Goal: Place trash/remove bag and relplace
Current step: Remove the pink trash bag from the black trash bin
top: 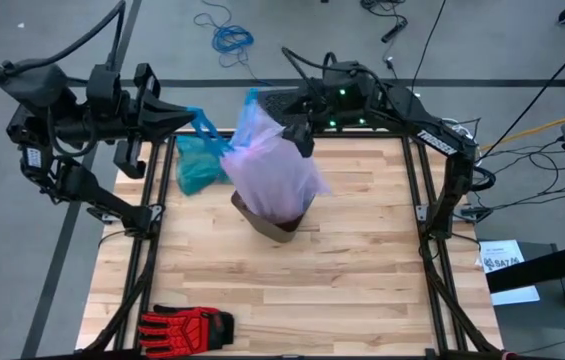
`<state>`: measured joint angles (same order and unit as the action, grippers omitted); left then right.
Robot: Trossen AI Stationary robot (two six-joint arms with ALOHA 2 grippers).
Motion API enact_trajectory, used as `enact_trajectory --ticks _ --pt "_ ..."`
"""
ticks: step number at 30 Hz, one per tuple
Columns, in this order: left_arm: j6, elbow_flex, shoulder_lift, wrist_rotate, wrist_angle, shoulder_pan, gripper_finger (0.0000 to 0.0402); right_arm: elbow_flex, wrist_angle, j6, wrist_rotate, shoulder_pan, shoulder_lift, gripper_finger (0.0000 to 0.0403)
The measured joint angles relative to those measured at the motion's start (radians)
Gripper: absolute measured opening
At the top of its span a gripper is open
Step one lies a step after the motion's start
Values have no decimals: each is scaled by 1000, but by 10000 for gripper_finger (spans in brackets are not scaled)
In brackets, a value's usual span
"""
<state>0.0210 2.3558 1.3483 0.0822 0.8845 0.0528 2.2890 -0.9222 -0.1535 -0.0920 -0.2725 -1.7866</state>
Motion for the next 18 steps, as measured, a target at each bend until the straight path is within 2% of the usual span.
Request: enact_trajectory --ticks 6,11,15,18 --pt "0 0 0 2 0 0 1 1 101 -87 -99 -2 55 315" --pt "-1 0 0 4 0 0 1 1 104 -85 -40 -3 80 318" --pt "-1 0 0 19 0 0 1 1 116 -100 -116 -16 78 318" --pt "-1 0 0 26 0 0 1 3 -16 -44 -37 -16 51 318"
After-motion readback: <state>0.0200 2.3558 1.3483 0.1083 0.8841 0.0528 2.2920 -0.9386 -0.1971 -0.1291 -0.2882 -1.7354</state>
